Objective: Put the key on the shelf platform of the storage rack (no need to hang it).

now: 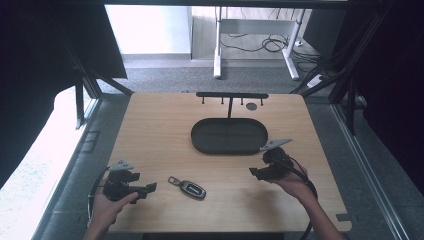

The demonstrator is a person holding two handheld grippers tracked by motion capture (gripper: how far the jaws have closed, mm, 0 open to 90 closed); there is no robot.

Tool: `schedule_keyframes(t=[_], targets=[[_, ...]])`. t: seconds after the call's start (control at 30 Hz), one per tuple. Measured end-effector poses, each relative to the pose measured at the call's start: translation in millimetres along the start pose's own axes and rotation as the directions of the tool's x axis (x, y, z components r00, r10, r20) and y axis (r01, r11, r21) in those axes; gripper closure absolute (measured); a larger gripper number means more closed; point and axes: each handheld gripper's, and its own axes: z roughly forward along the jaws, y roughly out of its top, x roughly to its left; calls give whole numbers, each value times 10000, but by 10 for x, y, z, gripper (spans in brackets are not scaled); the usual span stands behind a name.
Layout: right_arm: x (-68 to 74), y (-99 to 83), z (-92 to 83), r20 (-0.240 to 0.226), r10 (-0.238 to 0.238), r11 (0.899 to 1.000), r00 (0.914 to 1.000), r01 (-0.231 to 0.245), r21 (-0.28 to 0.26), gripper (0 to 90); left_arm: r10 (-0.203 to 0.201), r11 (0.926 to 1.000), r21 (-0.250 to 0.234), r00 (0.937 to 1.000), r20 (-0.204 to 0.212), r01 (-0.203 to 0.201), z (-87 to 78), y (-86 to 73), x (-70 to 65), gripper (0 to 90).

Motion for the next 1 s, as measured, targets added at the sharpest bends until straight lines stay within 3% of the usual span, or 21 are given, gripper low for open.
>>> schedule_keyframes(t=[0.17,0.47,0.73,1.0], targets=[[129,165,31,-289,-537,9981,9981,545,291,348,11,10000,-3,10000,10,-11,-3,1,0,189],[393,428,153,-729,-1432,9851,9870,1493,856,356,-5,10000,-7,10000,7,5,3,-2,4,188],[568,563,278,-990,-1861,9710,9775,1984,1332,355,-13,10000,10,10000,0,13,5,-4,8,188],[673,645,380,-1256,-2118,9624,9692,2292,1456,354,8,10000,23,10000,-14,-8,9,-4,6,188]])
